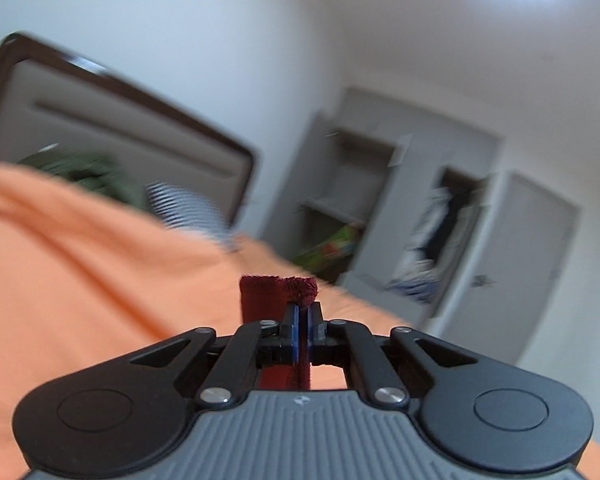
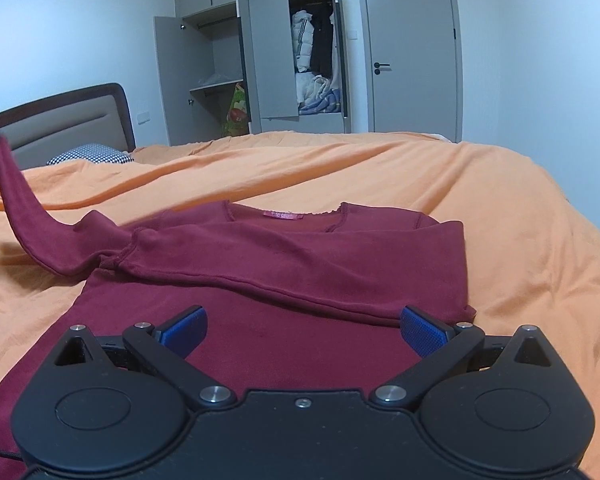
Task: Fold small clothes
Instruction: 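Grasp the other sleeve cuff with the left gripper and lift it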
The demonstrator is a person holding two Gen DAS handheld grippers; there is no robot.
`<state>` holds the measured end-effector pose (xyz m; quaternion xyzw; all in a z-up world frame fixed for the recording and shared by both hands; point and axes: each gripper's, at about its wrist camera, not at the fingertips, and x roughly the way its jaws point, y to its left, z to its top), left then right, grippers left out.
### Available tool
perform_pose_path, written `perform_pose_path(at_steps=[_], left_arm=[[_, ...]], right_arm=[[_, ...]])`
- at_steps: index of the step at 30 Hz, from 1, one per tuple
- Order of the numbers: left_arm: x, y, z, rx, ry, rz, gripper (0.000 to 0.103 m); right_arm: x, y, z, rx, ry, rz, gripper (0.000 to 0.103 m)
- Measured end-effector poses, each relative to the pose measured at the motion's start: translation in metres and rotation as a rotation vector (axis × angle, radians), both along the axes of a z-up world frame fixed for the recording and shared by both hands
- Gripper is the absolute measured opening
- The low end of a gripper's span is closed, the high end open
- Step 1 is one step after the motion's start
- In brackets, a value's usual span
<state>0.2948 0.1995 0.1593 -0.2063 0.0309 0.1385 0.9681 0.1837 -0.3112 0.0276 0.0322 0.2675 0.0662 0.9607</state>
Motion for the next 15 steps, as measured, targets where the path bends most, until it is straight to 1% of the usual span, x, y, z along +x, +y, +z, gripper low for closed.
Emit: perform_pose_path(at_steps=[3,7,11,15], left_arm=[[0.004,-0.041,0.028,0.046,-0.061,-0.134,0.003],[0.016,-0.102,0.053,0.099,-0.080,-0.294,0.003],[0.029,-0.170,0.057,0.132,-0.099,-0.460,0.003],[0.046,-0.241,0.043,0.142,-0.068,-0.620,0.003]], right_arm=[[-0.003,-0.008,0.000,0.013,-0.006,-0.017,0.102],[-0.008,-0.020,-0.003,0.031,-0.005,-0.045,0.102],[-0.014,-0.033,-0.006,0.048,-0.003,-0.077,0.102],[-0.021,-0.045,-0.008,0.057,-0.001,-0.110,0.102]])
